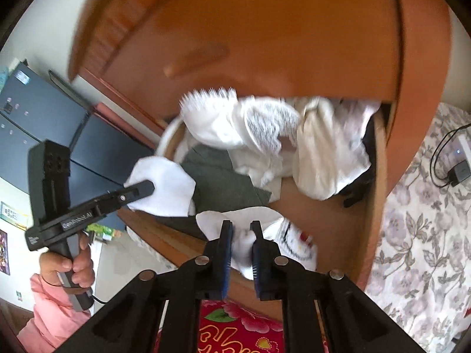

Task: Take underwear out of drawer
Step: 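Lift both white socks out of the drawer and lower them onto the bed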

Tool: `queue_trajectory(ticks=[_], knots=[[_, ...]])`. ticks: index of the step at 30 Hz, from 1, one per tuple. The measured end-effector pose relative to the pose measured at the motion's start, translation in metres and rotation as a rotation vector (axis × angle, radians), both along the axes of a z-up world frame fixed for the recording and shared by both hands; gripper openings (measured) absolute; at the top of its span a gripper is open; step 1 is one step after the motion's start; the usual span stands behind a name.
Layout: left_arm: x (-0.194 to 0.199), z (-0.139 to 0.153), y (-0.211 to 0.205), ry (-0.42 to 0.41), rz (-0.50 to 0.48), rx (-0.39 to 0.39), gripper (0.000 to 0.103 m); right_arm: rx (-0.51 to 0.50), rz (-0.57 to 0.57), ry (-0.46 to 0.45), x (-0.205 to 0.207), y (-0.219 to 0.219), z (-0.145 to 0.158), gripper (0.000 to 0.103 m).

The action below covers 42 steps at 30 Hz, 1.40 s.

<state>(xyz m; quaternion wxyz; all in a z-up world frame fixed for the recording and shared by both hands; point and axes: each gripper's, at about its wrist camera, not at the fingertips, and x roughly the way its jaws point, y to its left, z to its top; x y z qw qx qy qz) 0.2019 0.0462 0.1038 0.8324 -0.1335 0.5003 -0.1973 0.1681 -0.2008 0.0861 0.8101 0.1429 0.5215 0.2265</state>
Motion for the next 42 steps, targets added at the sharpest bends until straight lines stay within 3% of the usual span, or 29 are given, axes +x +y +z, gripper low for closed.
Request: queue_trajectory(ticks=[7, 14, 21, 26, 31, 42], knots=[[-0.023, 0.044, -0.007, -0.130, -0.003, -0.029, 0.006, 0.061, -0.024, -0.146, -0.024, -0.021, 0.053, 0.013], [-0.070, 0.091, -0.026, -0.290, -0.086, -0.044, 0.006, 0.077, -0.011, -0.291, -0.067, -0.029, 0.103, 0.013], [-0.109, 0.105, -0.047, -0.329, -0.172, -0.067, 0.006, 0.085, 0.004, -0.357, -0.111, -0.033, 0.121, 0.013], [-0.133, 0.090, -0.064, -0.287, -0.218, -0.072, 0.006, 0.061, 0.000, -0.358, -0.137, -0.039, 0.116, 0.013], [-0.145, 0.065, -0.082, -0.213, -0.256, -0.061, 0.006, 0.034, -0.023, -0.304, -0.152, -0.054, 0.089, 0.013], [-0.151, -0.032, -0.131, -0.013, -0.302, 0.040, 0.006, -0.079, -0.086, -0.150, -0.155, -0.083, 0.008, 0.013]])
